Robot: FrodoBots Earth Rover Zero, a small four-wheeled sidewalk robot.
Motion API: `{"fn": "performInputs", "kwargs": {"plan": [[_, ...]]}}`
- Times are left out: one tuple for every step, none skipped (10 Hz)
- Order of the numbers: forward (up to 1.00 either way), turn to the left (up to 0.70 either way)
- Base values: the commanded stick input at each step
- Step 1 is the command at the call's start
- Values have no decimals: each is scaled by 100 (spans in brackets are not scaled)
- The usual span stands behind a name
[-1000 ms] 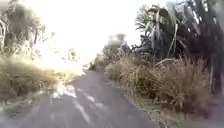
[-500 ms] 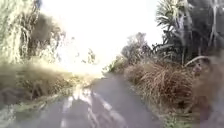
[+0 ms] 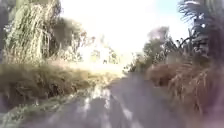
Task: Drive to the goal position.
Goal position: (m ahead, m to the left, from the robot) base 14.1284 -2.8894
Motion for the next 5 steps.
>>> {"fn": "performInputs", "kwargs": {"plan": [[70,-21],[70,-35],[70,-35],[70,-35],[70,-35]]}}
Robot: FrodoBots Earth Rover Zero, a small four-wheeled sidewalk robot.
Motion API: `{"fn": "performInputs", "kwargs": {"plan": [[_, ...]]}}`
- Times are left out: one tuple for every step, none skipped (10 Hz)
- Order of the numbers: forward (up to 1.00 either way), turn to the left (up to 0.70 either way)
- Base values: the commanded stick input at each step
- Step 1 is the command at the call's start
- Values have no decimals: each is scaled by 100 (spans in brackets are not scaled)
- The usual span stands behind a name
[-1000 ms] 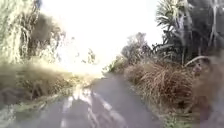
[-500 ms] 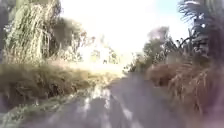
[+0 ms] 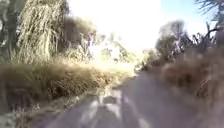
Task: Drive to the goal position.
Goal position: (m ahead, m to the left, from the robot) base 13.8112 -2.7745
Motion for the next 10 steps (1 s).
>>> {"fn": "performInputs", "kwargs": {"plan": [[70,-35],[70,-35],[70,-35],[70,-35],[70,-35],[70,-35],[70,-35],[70,-35],[70,-19],[70,0]]}}
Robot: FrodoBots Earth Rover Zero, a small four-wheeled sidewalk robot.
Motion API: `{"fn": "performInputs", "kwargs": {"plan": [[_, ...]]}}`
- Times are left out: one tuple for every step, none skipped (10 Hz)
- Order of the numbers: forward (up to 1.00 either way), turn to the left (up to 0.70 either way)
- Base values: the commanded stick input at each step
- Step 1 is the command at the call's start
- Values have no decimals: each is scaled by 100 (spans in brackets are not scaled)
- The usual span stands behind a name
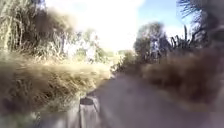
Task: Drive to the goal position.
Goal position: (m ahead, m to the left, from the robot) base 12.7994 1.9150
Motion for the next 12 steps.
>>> {"fn": "performInputs", "kwargs": {"plan": [[70,0],[70,0],[70,0],[70,0],[70,0],[70,0],[70,0],[70,0],[70,0],[70,0],[70,0],[70,0]]}}
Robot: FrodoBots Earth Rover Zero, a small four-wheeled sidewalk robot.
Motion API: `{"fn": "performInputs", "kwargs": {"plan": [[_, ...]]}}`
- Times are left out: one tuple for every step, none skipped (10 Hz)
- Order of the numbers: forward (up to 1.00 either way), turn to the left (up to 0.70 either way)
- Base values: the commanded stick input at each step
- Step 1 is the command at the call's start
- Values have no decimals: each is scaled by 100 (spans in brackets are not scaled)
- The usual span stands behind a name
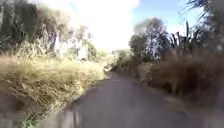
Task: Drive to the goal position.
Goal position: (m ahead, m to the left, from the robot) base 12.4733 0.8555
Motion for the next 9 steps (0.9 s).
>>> {"fn": "performInputs", "kwargs": {"plan": [[70,0],[70,0],[70,0],[70,0],[70,0],[70,0],[70,0],[70,0],[70,0]]}}
